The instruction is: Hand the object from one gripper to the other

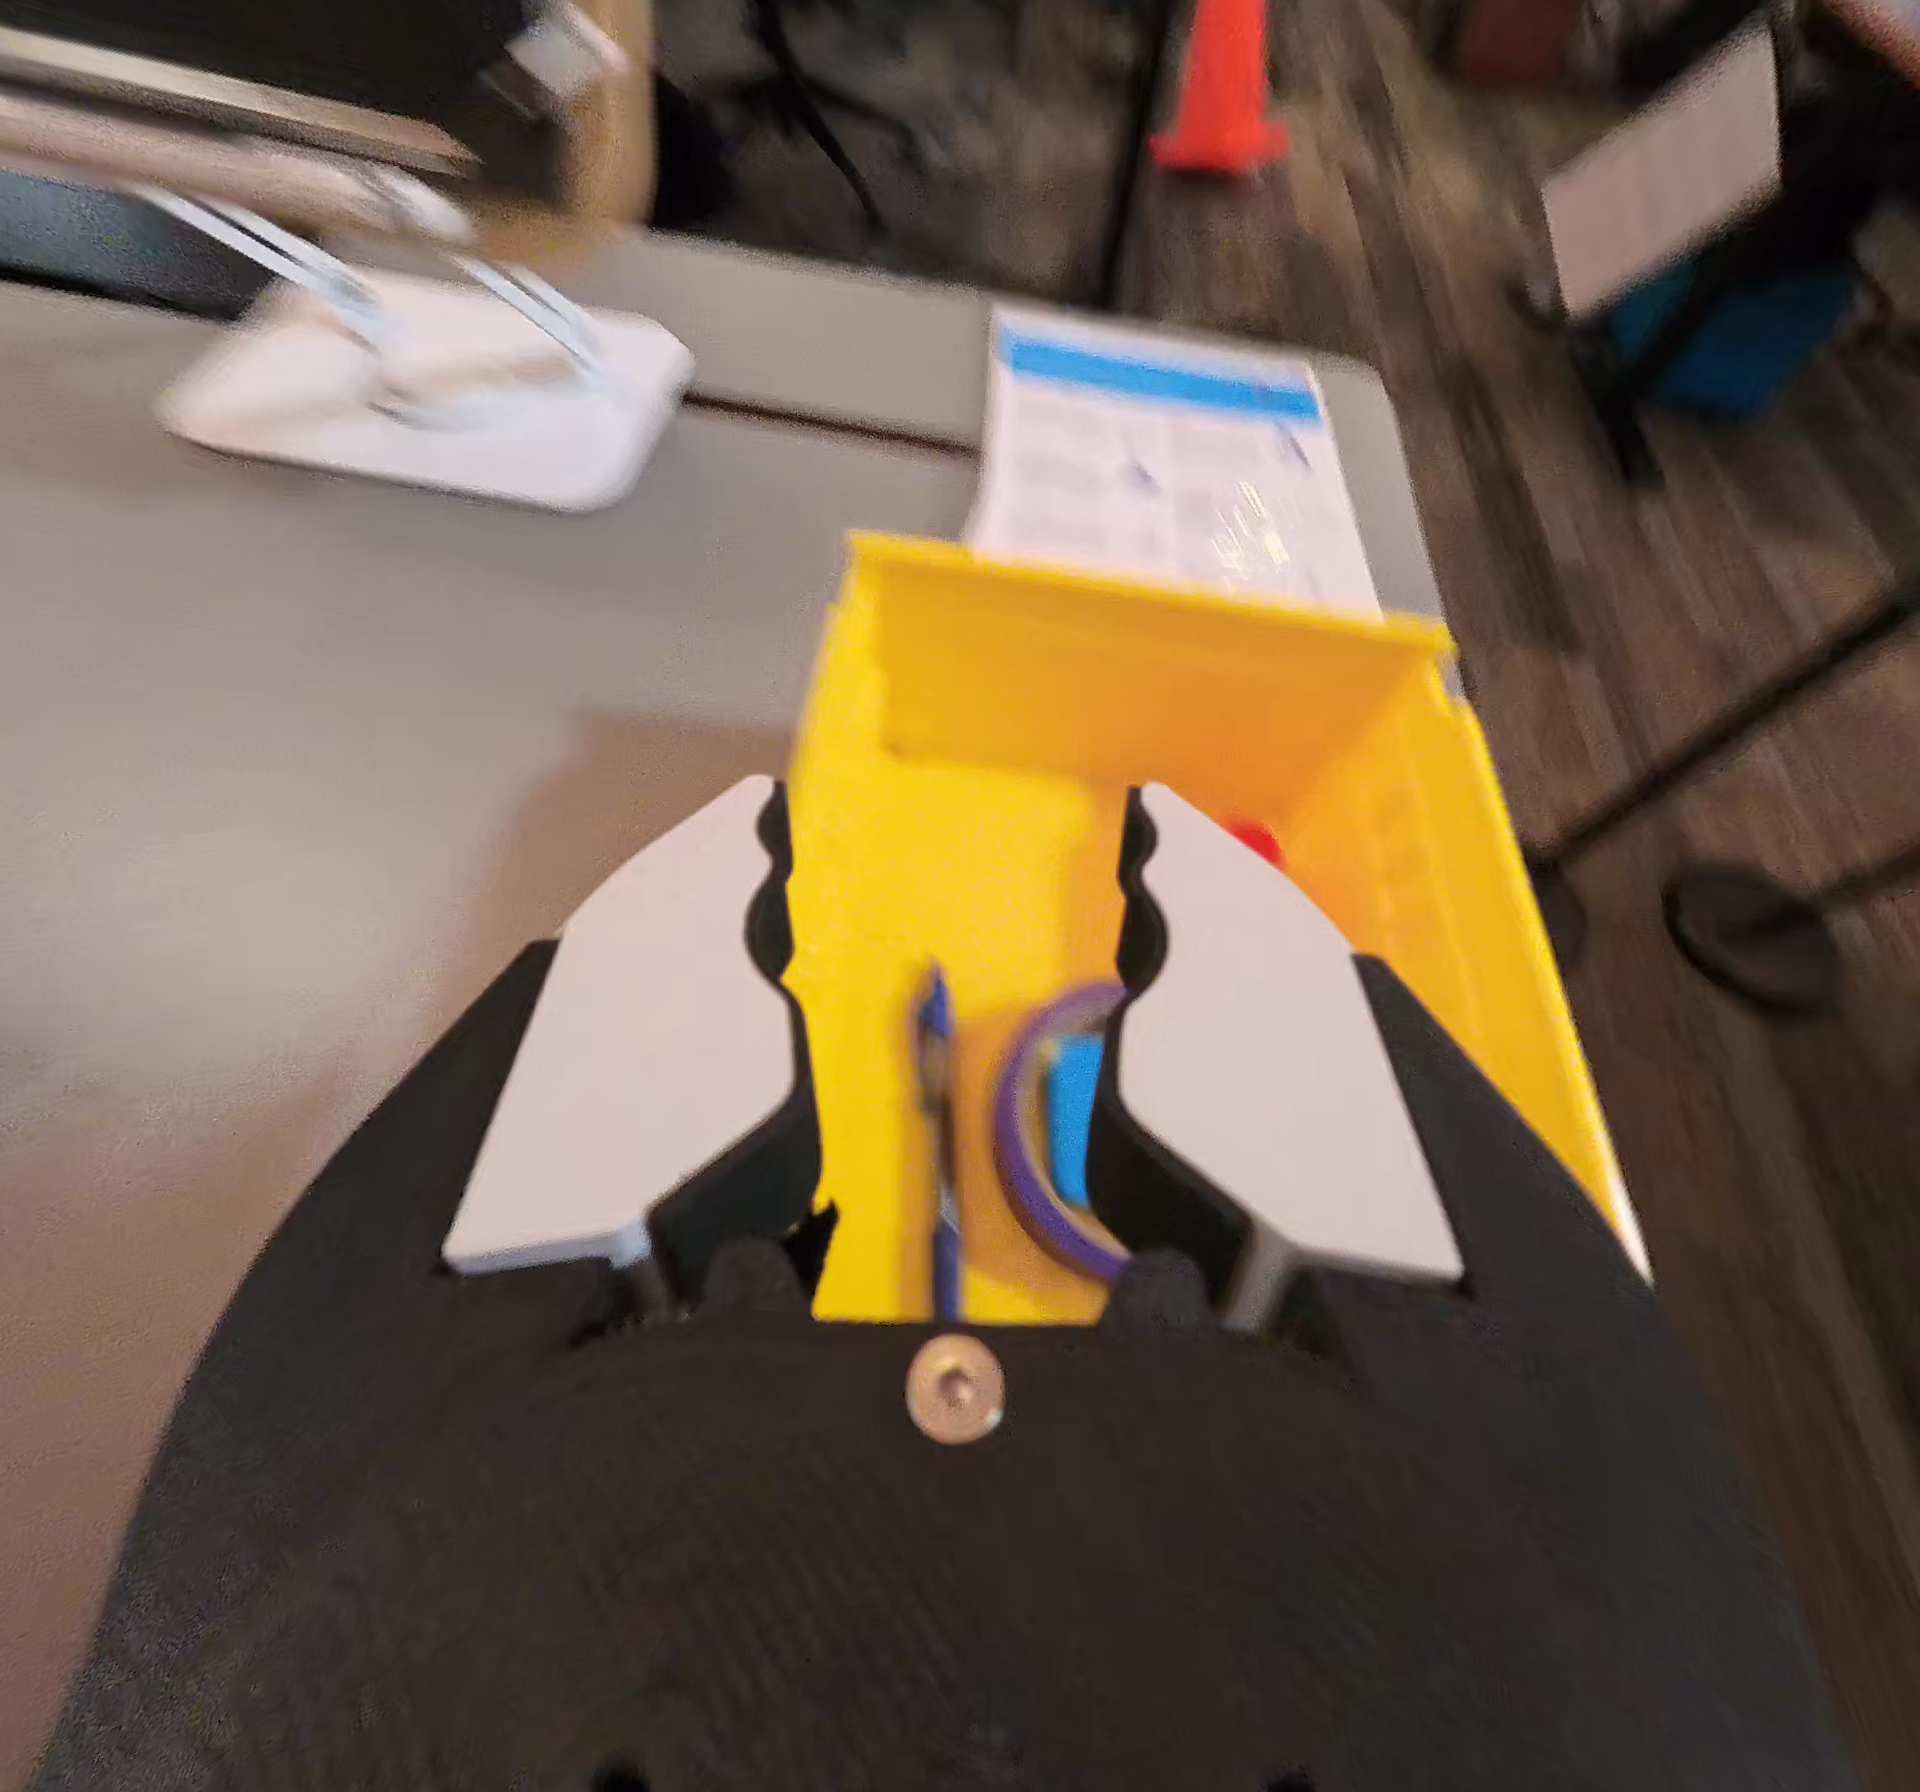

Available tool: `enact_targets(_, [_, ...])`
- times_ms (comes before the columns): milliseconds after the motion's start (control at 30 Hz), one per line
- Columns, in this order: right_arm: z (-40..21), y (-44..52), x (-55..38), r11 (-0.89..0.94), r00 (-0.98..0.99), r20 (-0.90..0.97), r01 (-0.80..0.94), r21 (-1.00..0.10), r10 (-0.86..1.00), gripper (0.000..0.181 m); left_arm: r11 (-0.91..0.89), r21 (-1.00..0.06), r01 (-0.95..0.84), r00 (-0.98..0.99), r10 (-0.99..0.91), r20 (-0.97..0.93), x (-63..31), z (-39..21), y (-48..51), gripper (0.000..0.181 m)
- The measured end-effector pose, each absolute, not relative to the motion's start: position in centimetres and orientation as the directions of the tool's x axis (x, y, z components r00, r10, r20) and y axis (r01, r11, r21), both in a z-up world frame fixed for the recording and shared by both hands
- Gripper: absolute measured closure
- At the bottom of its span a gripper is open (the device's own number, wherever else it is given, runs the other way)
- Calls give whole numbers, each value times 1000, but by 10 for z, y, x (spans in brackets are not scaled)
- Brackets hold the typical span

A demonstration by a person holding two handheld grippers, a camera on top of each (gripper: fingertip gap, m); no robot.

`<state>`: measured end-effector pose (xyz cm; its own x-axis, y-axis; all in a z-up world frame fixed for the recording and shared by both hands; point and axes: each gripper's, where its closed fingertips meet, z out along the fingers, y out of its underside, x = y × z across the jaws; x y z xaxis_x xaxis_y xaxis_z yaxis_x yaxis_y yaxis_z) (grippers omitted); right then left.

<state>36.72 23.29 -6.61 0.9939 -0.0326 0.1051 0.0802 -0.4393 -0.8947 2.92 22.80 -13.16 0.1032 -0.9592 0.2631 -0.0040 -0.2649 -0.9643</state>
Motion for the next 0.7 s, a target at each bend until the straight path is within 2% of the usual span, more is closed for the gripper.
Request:
enact_targets(100, [-26, 246, 292, -249, 978, 169, 195, -949, 121, 127, -263, -965, 4, 126, -957, 261, 27, -132, 232, 88])
enact_targets(200, [-41, 261, 211, -154, 898, 344, 394, -906, 274, 135, -254, -967, -3, 151, -956, 251, 25, -135, 237, 88])
enact_targets(233, [-54, 265, 188, -140, 868, 397, 451, -882, 296, 136, -243, -970, -13, 154, -959, 238, 25, -137, 238, 91])
enact_targets(300, [-83, 271, 148, -122, 816, 469, 532, -838, 338, 133, -204, -978, -39, 158, -968, 196, 22, -138, 237, 113])
enact_targets(333, [-99, 272, 130, -127, 799, 479, 552, -824, 364, 138, -179, -983, -49, 176, -970, 168, 20, -138, 238, 118])
enact_targets(433, [-142, 268, 86, -172, 776, 411, 542, -823, 478, 135, -102, -992, -79, 225, -971, 82, 14, -136, 242, 128])
enact_targets(500, [-158, 268, 72, -197, 764, 368, 532, -823, 530, 132, -77, -994, -83, 234, -971, 55, 9, -135, 243, 142])
enact_targets(633, [-166, 269, 71, -182, 757, 332, 505, -844, 563, 132, -79, -997, 27, 217, -973, 83, 0, -118, 239, 169])
enact_targets(667, [-166, 270, 74, -175, 763, 323, 490, -854, 560, 135, -85, -995, 44, 201, -975, 92, -2, -115, 236, 179])
enact_targets(700, [-165, 270, 77, -163, 765, 315, 475, -865, 562, 144, -102, -993, 54, 207, -972, 111, -4, -114, 237, 179])
